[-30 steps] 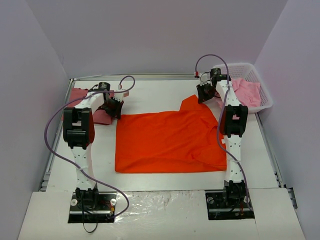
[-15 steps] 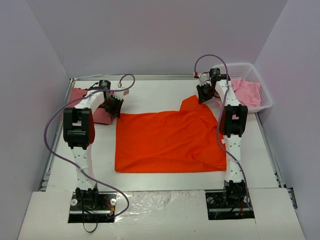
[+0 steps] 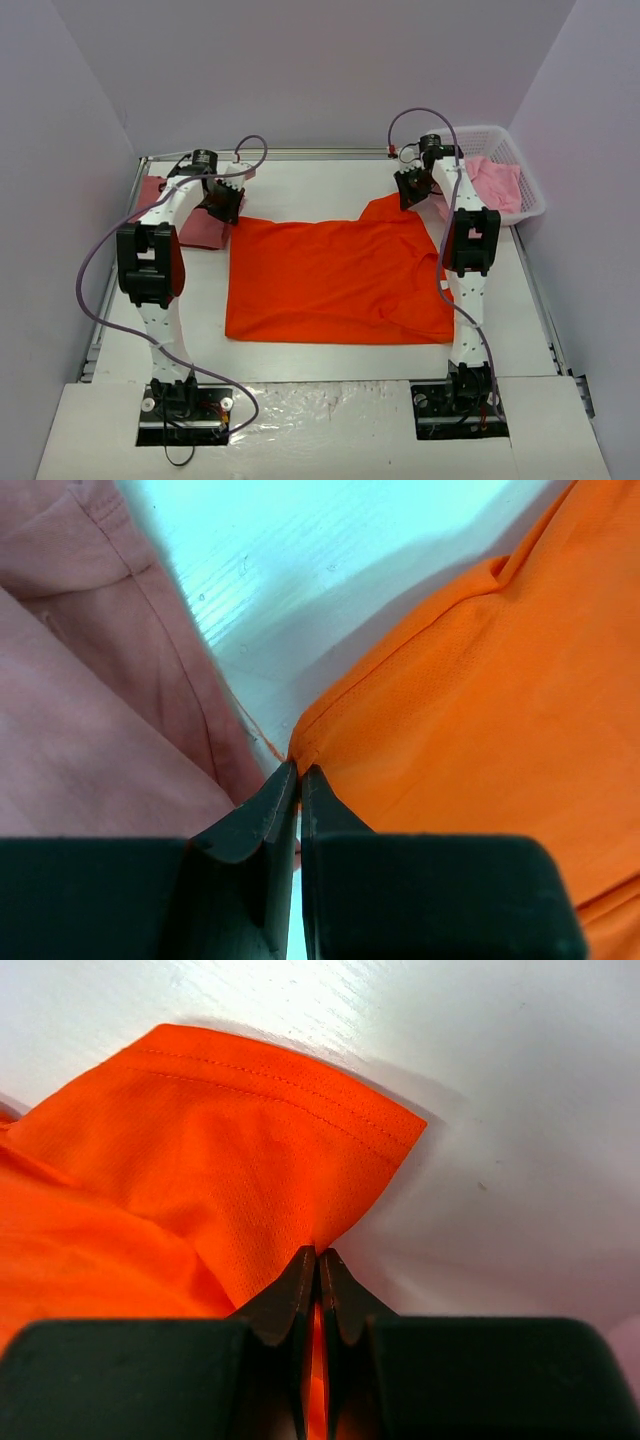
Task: Fold and stack the t-shirts
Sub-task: Grap the side of the flattened tshirt furthest away from the robot with both arms, then fold the other side of the tshirt into a rectangle
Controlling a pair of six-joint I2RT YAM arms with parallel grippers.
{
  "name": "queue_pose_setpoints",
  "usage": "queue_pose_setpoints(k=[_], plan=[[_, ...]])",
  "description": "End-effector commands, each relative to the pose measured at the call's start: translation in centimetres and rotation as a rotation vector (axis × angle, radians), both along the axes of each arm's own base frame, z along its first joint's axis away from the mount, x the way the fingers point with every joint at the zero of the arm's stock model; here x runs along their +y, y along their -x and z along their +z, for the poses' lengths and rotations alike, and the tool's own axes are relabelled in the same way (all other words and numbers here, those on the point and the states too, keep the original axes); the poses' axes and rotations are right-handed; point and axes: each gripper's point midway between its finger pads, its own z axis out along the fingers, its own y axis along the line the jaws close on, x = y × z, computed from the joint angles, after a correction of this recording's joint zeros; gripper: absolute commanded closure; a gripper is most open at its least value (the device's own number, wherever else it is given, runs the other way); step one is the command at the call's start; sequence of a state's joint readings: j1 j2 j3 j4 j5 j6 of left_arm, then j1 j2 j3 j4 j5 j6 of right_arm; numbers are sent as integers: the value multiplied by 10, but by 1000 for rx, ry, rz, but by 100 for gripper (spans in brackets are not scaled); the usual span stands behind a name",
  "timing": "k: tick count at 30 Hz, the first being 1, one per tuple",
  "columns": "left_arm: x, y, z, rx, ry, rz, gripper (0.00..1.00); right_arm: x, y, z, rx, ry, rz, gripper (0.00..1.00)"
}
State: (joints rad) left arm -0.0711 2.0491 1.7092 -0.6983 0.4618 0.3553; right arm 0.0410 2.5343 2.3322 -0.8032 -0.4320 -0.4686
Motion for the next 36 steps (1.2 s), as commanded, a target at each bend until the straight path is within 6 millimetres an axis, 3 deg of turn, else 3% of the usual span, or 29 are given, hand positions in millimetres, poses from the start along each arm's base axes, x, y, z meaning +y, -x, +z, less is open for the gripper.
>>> queue_pose_setpoints(k=[1,14,21,26,36], plan=[[0,5,42,-74,-5,-4,98,0,9,54,-58,9,12,100],[-2,26,52,-79,21,-13,98,0,32,87,-68,9,21,100],[-2,41,54,-78,36,-27,98,-3,57,104,-60,5,29,100],[1,53,63,-113,47,-40,98,-5,79,105,-32,7,35,100],[11,82,52,-92,14,-83,98,-11,125,120,-15,13,44,100]])
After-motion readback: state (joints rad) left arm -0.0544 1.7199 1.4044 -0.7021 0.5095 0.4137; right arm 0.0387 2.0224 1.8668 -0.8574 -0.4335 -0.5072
